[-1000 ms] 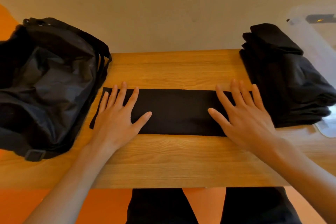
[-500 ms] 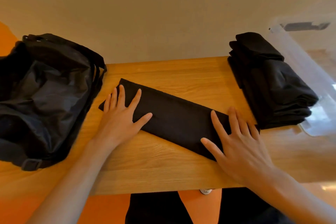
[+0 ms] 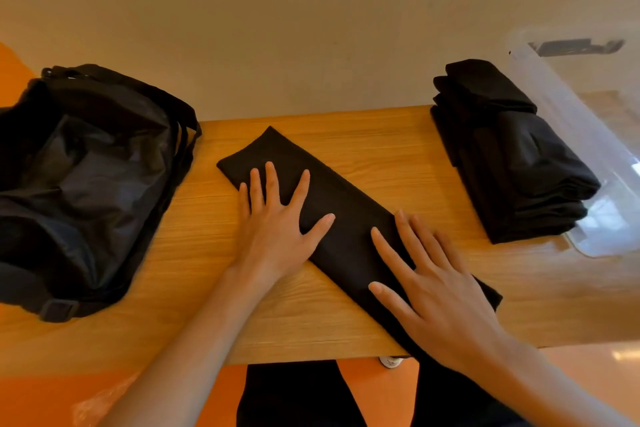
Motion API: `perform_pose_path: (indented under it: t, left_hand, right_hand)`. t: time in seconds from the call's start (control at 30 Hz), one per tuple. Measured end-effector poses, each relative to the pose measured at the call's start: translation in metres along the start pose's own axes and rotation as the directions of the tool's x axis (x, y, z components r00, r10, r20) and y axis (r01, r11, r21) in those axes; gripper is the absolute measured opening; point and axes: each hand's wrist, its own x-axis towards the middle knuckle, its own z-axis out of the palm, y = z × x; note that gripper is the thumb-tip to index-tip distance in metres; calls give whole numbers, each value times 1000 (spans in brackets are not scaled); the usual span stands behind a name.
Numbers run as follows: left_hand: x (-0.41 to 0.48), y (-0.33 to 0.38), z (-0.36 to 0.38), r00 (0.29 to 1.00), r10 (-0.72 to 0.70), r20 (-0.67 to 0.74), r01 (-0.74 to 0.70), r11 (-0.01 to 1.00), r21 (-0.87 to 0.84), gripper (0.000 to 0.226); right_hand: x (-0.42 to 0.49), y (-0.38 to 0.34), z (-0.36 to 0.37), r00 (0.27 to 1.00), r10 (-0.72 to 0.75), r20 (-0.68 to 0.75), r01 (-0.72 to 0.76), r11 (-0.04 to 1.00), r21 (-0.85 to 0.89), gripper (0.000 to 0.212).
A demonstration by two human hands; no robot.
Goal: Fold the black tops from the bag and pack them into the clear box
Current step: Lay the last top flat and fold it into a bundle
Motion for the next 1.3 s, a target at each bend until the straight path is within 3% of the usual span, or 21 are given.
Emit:
perform_pose_path:
  t: [0.1,0.17,0.33,0.43,0.53,0.6,0.73,1.0,1.1,1.17,1.3]
  left_hand:
    - [20,-3,-5,988,152,36,-153,988,23,92]
    - [40,-4,-9,967,250,53,-252,967,30,91]
    - [86,3,-18,881,459,111,-469,879,83,85]
    - [91,8,-22,878,471,84,-479,869,123,85]
    - [74,25,-23,937,349,-23,-348,937,36,88]
    - [60,38,-16,957,290,25,-291,956,25,88]
    - [68,39,-10,955,279,101,-283,959,31,85]
    - [91,41,-16,858,496,137,-507,860,60,91]
    - [72,36,-22,857,514,-40,-515,851,-101,81]
    - [39,25,-29,813,570,-122,-582,781,-229,74]
    - [-48,5,-34,637,770,-24,-751,613,-247,76]
  right_hand:
    - [-16,-16,7,999,40,24,-41,999,35,76]
    - [-17,-21,7,999,22,-45,-21,999,27,82]
    - [5,-8,-10,972,-216,-92,214,976,-28,91]
    - [12,3,-19,934,-355,-24,355,935,-11,86]
    - [21,17,-26,853,-522,11,522,852,-39,80]
    - [24,23,-23,813,-580,55,582,809,-78,78]
    - [16,17,-13,803,-589,87,596,797,-104,84]
    - [2,-18,8,871,-490,-28,488,871,-47,93]
    - [2,-9,-2,850,-525,-39,526,848,56,89]
    - [-4,10,-7,824,-565,-38,566,823,35,90]
    - [-20,41,4,786,-615,-60,610,788,-85,91]
